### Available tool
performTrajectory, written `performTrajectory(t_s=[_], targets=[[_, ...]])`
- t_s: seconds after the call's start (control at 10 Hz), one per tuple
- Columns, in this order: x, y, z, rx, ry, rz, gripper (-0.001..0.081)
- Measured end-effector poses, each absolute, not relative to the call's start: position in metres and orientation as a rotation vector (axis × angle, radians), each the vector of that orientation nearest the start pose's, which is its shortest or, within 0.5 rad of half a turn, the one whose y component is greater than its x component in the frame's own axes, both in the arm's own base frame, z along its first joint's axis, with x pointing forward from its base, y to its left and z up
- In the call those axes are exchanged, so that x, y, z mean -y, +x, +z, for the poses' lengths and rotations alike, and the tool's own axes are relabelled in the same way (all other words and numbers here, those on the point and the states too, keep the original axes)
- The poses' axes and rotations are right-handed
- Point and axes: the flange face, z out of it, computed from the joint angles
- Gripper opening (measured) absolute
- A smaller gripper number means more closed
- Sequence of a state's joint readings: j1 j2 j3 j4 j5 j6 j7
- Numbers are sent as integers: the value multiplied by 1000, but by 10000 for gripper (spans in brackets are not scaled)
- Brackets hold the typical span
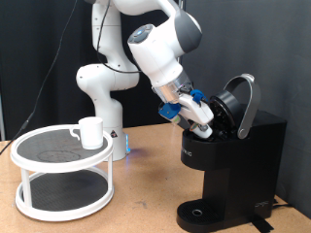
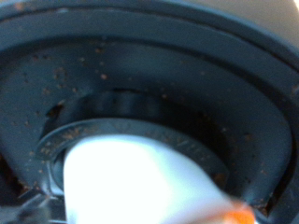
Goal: Make a cup of coffee with the keurig machine
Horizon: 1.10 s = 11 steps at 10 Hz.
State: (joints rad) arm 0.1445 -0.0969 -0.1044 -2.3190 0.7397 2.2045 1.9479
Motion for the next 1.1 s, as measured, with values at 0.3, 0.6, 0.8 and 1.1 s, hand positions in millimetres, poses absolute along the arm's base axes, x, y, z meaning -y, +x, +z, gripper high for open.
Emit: performTrajectory(t_s=[0.3, 0.6, 0.8, 1.1], targets=[[-43, 497, 386, -2541, -1041, 731, 712], [-41, 493, 395, -2494, -1086, 803, 734], [-37, 489, 409, -2455, -1102, 839, 734], [-38, 485, 415, -2463, -1136, 821, 734]])
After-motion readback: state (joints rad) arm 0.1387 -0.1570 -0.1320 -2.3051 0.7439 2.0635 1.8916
